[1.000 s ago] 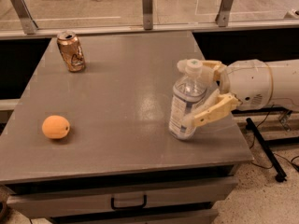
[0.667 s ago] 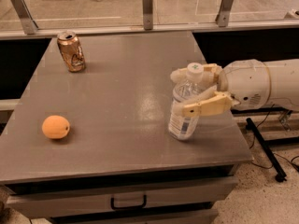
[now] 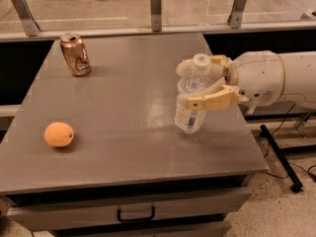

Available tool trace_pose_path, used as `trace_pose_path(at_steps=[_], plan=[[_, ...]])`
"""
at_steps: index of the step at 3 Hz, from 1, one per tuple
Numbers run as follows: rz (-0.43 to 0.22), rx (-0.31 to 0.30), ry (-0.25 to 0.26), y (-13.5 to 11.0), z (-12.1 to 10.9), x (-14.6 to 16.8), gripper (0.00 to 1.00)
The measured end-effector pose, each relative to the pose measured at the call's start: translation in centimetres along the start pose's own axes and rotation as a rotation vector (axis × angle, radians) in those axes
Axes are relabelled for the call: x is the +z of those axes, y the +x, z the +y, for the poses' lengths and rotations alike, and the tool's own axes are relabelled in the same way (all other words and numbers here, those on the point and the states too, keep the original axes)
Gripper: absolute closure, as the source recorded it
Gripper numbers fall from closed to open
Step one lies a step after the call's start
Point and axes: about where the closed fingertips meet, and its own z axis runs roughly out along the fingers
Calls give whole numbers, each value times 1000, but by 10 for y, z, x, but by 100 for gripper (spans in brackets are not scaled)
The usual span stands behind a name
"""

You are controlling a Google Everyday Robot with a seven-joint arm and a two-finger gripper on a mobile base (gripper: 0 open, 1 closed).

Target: Move blue plastic bottle near orange

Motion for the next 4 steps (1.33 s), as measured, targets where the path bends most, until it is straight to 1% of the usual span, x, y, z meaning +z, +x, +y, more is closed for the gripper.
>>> trace_pose_path(at_steps=[1, 2, 3, 4], plan=[[-89, -78, 0, -42, -23, 22, 100], [-149, -113, -39, -71, -27, 66, 100], [-137, -128, -86, -76, -20, 122, 100], [-55, -92, -102, -57, -13, 159, 100]])
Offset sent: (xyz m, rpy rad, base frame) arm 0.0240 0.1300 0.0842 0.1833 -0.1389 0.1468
